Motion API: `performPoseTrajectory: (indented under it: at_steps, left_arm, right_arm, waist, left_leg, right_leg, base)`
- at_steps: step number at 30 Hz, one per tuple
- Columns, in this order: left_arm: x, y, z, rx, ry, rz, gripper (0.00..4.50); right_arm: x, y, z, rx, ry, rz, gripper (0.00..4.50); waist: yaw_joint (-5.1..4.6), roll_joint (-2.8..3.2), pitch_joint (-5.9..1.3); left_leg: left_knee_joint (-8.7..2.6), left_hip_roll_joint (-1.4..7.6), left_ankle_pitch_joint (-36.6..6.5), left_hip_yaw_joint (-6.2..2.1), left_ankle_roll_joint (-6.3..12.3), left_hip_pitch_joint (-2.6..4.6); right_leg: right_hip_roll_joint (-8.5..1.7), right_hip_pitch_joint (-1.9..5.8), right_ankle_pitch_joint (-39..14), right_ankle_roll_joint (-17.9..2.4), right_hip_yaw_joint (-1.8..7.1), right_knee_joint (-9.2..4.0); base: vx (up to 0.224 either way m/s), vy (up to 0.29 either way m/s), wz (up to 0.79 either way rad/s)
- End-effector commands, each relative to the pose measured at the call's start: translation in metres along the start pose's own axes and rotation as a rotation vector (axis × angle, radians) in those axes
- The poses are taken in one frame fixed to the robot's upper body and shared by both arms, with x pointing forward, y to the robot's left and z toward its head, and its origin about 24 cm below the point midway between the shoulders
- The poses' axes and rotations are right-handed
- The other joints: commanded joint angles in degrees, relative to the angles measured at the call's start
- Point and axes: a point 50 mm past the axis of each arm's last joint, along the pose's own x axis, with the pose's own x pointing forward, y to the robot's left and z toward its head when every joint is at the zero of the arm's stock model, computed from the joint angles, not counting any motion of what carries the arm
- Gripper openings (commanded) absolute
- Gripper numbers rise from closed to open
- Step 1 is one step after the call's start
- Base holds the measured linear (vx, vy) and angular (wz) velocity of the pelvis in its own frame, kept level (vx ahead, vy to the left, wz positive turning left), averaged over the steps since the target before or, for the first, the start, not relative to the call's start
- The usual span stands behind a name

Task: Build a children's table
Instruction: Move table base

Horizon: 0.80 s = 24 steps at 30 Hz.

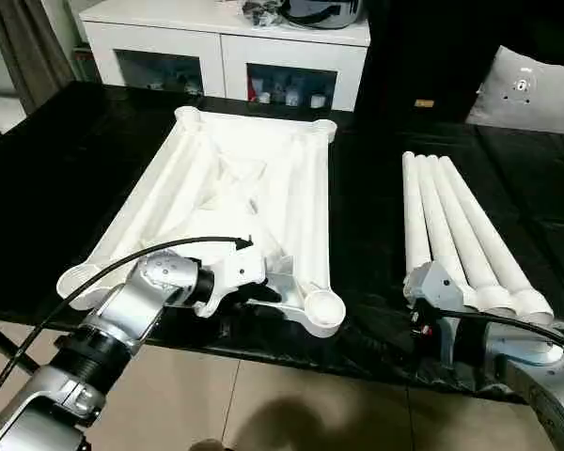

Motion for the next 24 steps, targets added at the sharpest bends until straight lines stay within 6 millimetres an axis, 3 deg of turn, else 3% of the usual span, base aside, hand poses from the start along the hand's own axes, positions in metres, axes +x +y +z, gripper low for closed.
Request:
performPoseTrajectory:
  at_steps: [1, 3, 9, 13, 24]
  left_arm:
    - [0.001, 0.002, 0.002, 0.025, 0.011, -0.002, 0.92]
    - [0.001, 0.003, 0.002, 0.022, 0.007, -0.003, 0.67]
    - [0.001, 0.007, 0.000, 0.023, 0.001, 0.027, 0.26]
    - [0.000, 0.020, 0.002, 0.026, -0.019, 0.145, 0.04]
    - [0.001, 0.029, 0.006, 0.132, -0.064, 0.210, 0.01]
  right_arm:
    - [-0.002, 0.000, 0.003, -0.017, 0.001, -0.007, 4.50]
    - [-0.002, 0.001, 0.003, -0.016, 0.001, -0.006, 4.50]
    - [-0.003, 0.002, 0.002, -0.012, 0.004, -0.003, 4.50]
    - [-0.003, 0.002, 0.001, -0.008, 0.002, -0.010, 4.50]
    - [-0.001, -0.009, 0.011, 0.114, -0.109, -0.100, 4.50]
  waist:
    - [0.15, 0.73, -2.81]
    - [0.05, 0.38, -2.77]
    - [0.01, 0.38, -2.80]
    - [-0.36, 0.39, -2.82]
    - [-0.81, 0.41, -2.90]
  left_leg:
    - [-4.01, 1.95, -11.08, -0.14, 0.18, 1.24]
    - [-4.02, 1.91, -11.35, -0.09, 0.19, 1.19]
    - [-4.01, 1.89, -10.84, -0.11, 0.48, 1.04]
    - [-3.84, 1.80, -10.81, -0.04, 0.83, 1.05]
    - [-3.82, 1.87, -9.33, -0.09, 1.63, 0.96]
  right_leg:
    - [-4.14, 2.00, 1.23, -12.12, 2.25, -4.10]
    - [-4.09, 2.10, 1.23, -12.26, 2.23, -4.17]
    - [-4.14, 2.20, 0.96, -12.11, 2.22, -4.17]
    - [-4.15, 2.26, 1.07, -12.41, 2.24, -4.26]
    - [-4.22, 2.29, 2.24, -12.72, 2.21, -4.10]
  base:
    - [0.000, 0.000, 0.00]
    - [0.000, 0.000, 0.00]
    - [0.000, 0.000, 0.00]
    - [0.000, 0.000, 0.00]
    - [0.000, 0.000, 0.00]
